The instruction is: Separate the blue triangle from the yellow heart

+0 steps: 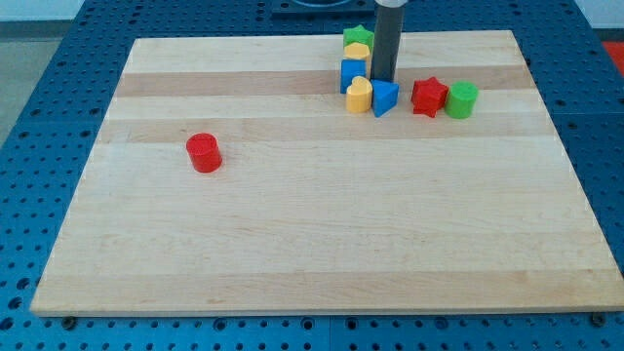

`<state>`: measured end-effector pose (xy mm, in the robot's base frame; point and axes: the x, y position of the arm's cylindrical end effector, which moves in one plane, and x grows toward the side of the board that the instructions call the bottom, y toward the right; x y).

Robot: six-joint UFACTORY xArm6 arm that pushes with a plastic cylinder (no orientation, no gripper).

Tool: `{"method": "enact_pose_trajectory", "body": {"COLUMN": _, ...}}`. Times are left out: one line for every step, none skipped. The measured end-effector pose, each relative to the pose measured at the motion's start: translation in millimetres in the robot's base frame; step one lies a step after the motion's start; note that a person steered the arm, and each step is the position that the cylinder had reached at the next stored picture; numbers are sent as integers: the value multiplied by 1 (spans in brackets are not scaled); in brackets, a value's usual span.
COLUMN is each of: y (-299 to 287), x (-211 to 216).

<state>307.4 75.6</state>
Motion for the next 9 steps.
{"method": "enact_pose_trajectory", "body": {"y": -1, "x": 5}}
{"method": "enact_pose_trajectory", "body": {"y": -1, "x": 18}}
{"method": "enact_pose_trajectory", "body": {"y": -1, "x": 26}}
{"method": "enact_pose_trajectory", "body": {"y": -1, "x": 38}}
{"method": "enact_pose_trajectory", "body": {"y": 5, "x": 52}}
{"method": "enact_pose_trajectory", "body": {"y": 9, "x": 54}}
{"method": "enact_pose_trajectory", "body": {"y": -6, "x": 54}}
{"method": "enact_pose_trajectory", "body": {"y": -24, "x": 54}}
{"method": "enact_pose_trajectory", "body": {"y": -28, "x": 54}}
